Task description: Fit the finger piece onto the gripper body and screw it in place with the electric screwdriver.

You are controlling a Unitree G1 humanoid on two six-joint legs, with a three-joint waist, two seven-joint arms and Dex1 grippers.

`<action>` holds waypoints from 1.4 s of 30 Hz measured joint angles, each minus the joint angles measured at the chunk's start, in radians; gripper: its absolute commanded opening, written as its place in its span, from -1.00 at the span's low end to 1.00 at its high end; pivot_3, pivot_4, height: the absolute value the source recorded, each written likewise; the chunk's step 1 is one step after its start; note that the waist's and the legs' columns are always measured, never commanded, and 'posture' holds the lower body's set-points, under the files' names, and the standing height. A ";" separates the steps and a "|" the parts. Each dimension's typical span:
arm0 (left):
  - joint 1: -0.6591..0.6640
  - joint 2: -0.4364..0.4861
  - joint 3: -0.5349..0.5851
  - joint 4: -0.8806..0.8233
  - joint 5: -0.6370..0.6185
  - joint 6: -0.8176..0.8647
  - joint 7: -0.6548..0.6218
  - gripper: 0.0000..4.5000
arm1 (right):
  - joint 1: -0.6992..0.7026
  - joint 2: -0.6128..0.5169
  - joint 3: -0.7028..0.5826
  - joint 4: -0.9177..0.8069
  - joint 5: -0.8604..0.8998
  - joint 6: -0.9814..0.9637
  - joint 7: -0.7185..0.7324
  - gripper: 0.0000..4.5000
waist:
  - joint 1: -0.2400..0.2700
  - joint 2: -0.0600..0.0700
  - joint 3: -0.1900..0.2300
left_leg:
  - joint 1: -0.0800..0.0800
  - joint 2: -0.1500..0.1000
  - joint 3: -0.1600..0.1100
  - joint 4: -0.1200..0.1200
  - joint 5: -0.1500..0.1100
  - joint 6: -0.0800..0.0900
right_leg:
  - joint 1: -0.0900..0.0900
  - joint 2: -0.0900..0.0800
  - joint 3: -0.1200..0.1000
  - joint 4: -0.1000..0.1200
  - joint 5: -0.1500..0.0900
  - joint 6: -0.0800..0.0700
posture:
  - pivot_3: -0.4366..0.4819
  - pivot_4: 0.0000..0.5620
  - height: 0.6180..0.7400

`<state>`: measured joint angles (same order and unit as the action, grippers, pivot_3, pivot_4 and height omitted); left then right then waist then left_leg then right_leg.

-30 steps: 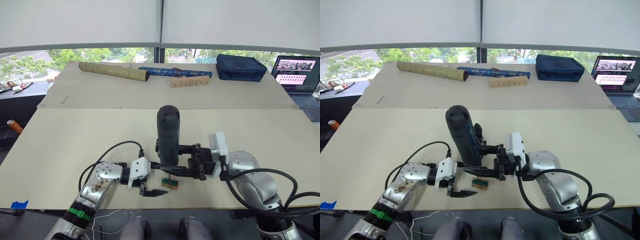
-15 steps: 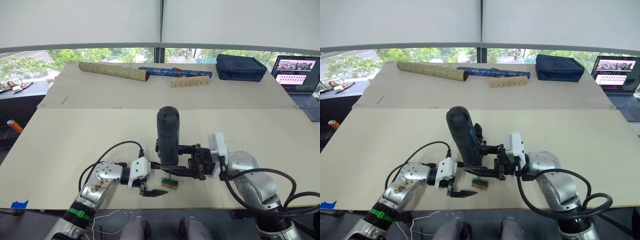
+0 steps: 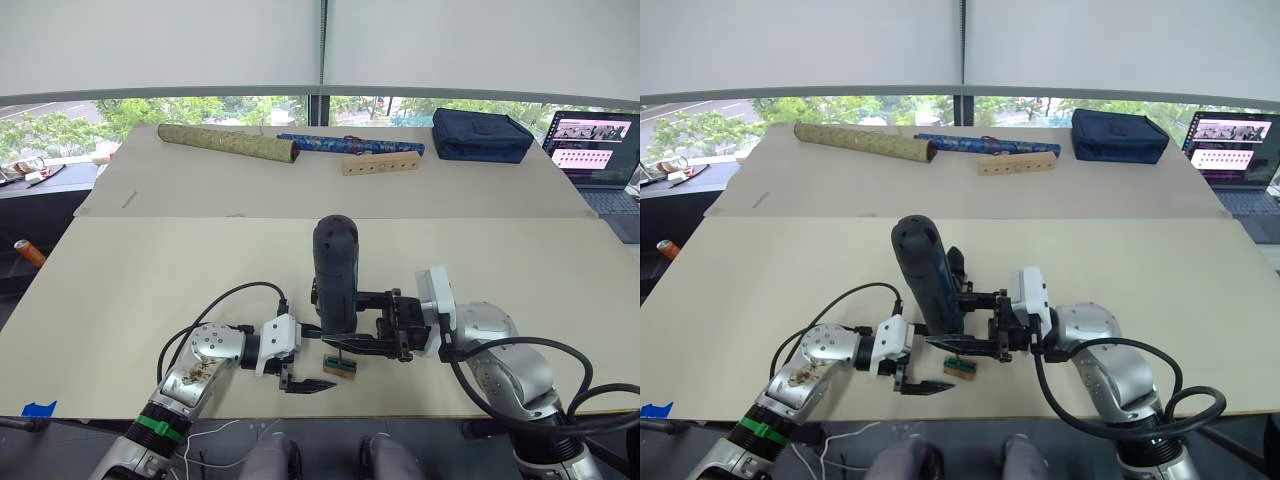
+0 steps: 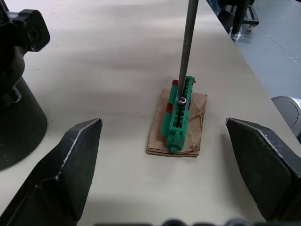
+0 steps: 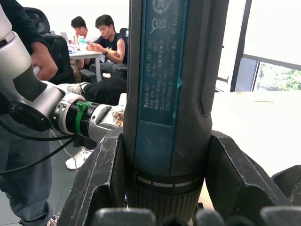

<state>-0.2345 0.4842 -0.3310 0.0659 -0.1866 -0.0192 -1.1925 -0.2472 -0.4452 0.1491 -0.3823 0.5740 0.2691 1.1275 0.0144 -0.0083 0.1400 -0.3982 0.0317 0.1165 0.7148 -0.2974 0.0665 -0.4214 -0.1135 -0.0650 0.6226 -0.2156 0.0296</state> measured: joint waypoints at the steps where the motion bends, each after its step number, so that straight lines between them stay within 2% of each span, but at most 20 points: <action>1: 0.000 0.000 0.000 0.000 0.000 0.000 0.000 0.98 | 0.000 0.000 0.000 0.000 0.000 0.000 0.000 -0.14 | 0.000 0.000 0.000 | 0.000 0.000 0.000 0.000 0.000 0.000 | 0.000 0.000 0.000 0.000 0.000 0.000 | -0.05 -0.47 1.00; 42: 0.005 0.000 0.000 0.000 0.000 0.000 0.000 0.98 | 0.000 0.003 0.029 0.005 -0.014 -0.021 -0.009 -0.14 | 0.000 0.000 0.000 | 0.000 0.000 0.000 0.000 0.000 0.000 | 0.000 0.000 0.000 0.000 0.000 0.000 | -0.05 -0.47 1.00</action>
<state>-0.2297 0.4846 -0.3309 0.0660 -0.1866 -0.0189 -1.1926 -0.2471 -0.4418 0.1786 -0.3770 0.5596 0.2482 1.1181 0.0141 -0.0078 0.1397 -0.3980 0.0317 0.1165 0.7148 -0.2974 0.0665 -0.4212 -0.1135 -0.0651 0.6226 -0.2156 0.0295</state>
